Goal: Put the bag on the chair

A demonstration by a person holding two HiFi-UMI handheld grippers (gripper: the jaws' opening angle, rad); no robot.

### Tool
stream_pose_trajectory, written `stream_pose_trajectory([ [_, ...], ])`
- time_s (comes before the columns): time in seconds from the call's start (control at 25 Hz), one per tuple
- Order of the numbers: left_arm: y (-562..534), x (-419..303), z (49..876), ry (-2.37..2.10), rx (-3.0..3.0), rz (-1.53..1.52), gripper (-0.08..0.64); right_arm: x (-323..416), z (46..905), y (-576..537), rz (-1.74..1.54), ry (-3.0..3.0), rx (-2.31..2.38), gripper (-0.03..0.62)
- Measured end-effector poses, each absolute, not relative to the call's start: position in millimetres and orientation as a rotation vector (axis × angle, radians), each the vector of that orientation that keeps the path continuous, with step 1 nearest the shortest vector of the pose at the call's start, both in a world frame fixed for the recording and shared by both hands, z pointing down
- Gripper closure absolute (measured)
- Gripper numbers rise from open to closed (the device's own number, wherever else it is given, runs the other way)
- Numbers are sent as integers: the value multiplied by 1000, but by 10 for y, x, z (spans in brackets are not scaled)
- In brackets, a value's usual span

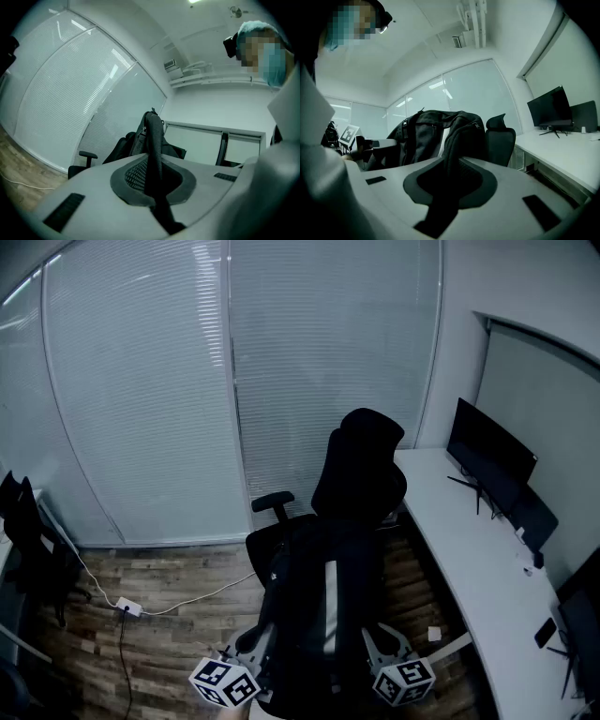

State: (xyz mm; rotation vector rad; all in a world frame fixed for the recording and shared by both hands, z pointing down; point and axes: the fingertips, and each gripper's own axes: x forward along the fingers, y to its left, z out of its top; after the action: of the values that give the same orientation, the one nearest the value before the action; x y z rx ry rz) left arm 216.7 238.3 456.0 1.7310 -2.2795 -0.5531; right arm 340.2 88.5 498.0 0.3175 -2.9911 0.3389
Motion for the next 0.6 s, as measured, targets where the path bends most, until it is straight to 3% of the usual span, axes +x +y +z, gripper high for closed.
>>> stream_pose_trajectory([
  [0.6,2281,1909,4496,-2292,1726,-562,540,3141,4919,793,407,-3009,288,506],
])
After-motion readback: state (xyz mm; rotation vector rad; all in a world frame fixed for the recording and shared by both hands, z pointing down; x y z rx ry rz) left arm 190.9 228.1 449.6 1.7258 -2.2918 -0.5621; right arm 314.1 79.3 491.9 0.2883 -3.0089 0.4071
